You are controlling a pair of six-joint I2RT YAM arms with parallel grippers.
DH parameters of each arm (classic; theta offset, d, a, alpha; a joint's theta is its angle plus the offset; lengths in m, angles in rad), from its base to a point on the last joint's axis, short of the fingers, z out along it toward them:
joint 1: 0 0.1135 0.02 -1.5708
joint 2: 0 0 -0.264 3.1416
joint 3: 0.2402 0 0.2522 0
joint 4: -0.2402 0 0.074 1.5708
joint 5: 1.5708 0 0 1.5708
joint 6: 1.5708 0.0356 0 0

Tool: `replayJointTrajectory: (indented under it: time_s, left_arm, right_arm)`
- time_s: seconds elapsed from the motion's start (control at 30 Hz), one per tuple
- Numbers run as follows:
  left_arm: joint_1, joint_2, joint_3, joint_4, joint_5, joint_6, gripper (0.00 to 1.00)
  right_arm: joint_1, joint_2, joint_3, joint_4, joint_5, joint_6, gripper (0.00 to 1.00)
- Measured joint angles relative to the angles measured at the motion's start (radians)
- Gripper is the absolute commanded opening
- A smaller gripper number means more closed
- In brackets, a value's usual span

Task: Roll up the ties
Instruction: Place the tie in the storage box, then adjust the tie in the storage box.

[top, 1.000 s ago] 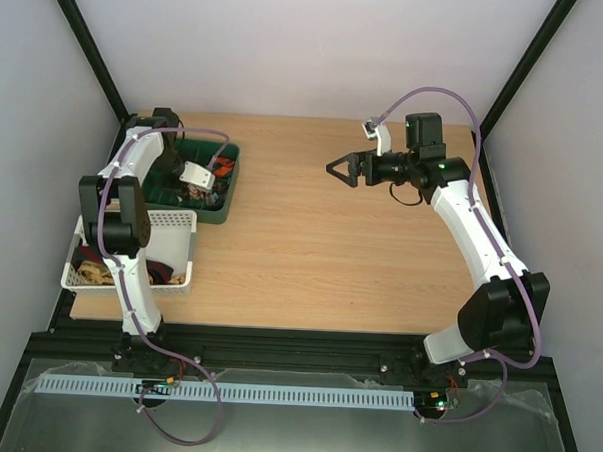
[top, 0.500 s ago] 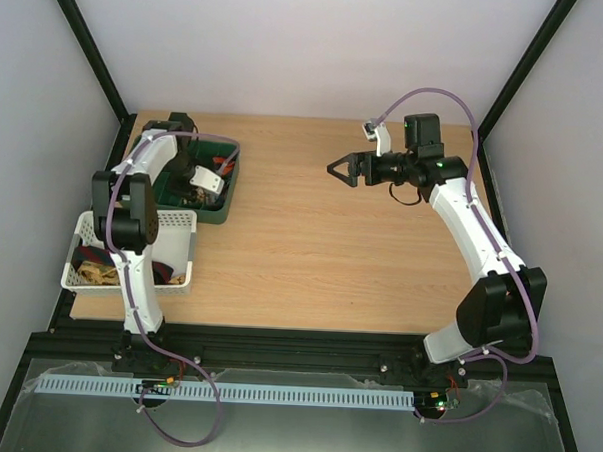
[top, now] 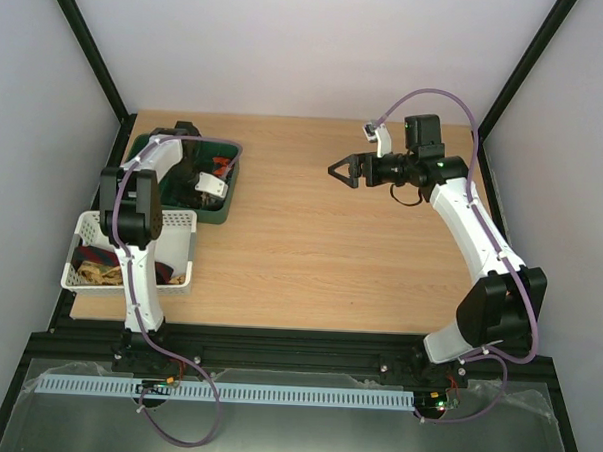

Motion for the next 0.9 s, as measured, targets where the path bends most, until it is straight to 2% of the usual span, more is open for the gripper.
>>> replayJointTrajectory:
  time_s: [0.2, 0.53, 0.6, 0.7, 0.73, 0.9]
  left_arm:
    - [0.000, 0.001, 0.018, -0.026, 0.003, -0.004, 0.61]
    - [0.002, 0.004, 0.082, -0.114, 0.004, 0.007, 0.72]
    - [0.002, 0.004, 0.095, -0.129, 0.003, 0.011, 0.78]
    - [0.003, 0.003, 0.104, -0.144, 0.003, 0.020, 0.97]
    - [0.003, 0.003, 0.106, -0.149, 0.003, 0.020, 0.99]
    - [0.003, 0.002, 0.120, -0.174, 0.003, 0.035, 0.98]
  right_arm:
    - [0.000, 0.000, 0.000, 0.000, 0.001, 0.001, 0.99]
    - [0.000, 0.000, -0.008, 0.003, -0.002, 0.007, 0.99]
    - [0.000, 0.000, -0.017, 0.008, -0.002, 0.008, 0.99]
    - [0.000, 0.000, -0.029, 0.008, -0.002, 0.009, 0.99]
    - [0.000, -0.001, -0.032, 0.008, -0.003, 0.009, 0.99]
    - [0.000, -0.008, -0.034, 0.008, -0.003, 0.009, 0.98]
